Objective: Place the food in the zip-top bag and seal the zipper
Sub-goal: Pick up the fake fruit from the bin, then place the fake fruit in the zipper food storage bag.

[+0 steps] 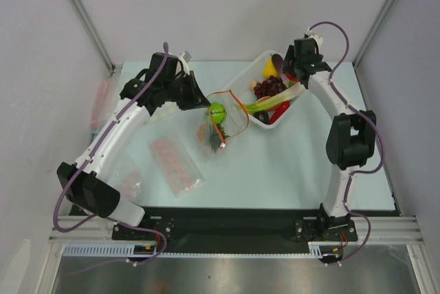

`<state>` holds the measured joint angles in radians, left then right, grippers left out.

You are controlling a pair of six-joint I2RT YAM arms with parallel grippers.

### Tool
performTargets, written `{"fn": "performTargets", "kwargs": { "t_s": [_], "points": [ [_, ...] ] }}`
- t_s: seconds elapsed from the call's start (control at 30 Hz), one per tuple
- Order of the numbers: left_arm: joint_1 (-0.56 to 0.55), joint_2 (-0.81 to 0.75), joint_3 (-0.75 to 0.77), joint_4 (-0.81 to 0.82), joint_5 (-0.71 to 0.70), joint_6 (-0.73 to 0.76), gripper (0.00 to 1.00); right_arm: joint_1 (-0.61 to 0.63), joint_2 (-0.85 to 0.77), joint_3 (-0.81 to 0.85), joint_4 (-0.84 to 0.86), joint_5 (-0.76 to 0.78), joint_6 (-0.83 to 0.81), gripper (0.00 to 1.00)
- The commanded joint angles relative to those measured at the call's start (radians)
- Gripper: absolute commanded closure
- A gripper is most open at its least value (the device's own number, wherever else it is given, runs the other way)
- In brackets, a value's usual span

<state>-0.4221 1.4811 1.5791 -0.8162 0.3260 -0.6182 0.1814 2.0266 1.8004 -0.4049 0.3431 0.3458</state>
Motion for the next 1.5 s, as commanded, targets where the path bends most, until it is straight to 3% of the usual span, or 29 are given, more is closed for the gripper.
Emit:
{"fn": "performTargets", "kwargs": {
  "t_s": [0.0,0.27,0.63,1.0,1.1,1.13,1.47],
  "points": [
    [0.005,0.005,0.035,0.037,0.038,0.012,1.00,0.029,-0.189,-0.061,0.054,-0.195,-0.050,0.37],
    [0.005,0.022,0.059,0.042,0.041,0.011,1.00,0.108,-0.480,-0.282,0.110,-0.599,-0.074,0.40],
    [0.005,0.024,0.071,0.025,0.033,0.008,1.00,0.305,-0.566,-0.335,0.118,-0.892,-0.096,0.44],
    [0.005,0.016,0.073,0.017,0.045,-0.009,1.00,0.395,-0.543,-0.420,0.083,-0.865,-0.166,0.43],
    [0.005,0.016,0.070,0.020,0.045,-0.006,1.00,0.417,-0.539,-0.420,0.041,-0.801,-0.191,0.16],
    [0.005,0.016,0.074,0.011,0.039,0.001,1.00,0.421,-0.539,-0.417,0.035,-0.785,-0.194,0.01],
    [0.008,0.018,0.078,0.017,0.027,-0.023,1.00,0.420,-0.580,-0.332,-0.069,-0.664,-0.183,0.00]
  ]
}}
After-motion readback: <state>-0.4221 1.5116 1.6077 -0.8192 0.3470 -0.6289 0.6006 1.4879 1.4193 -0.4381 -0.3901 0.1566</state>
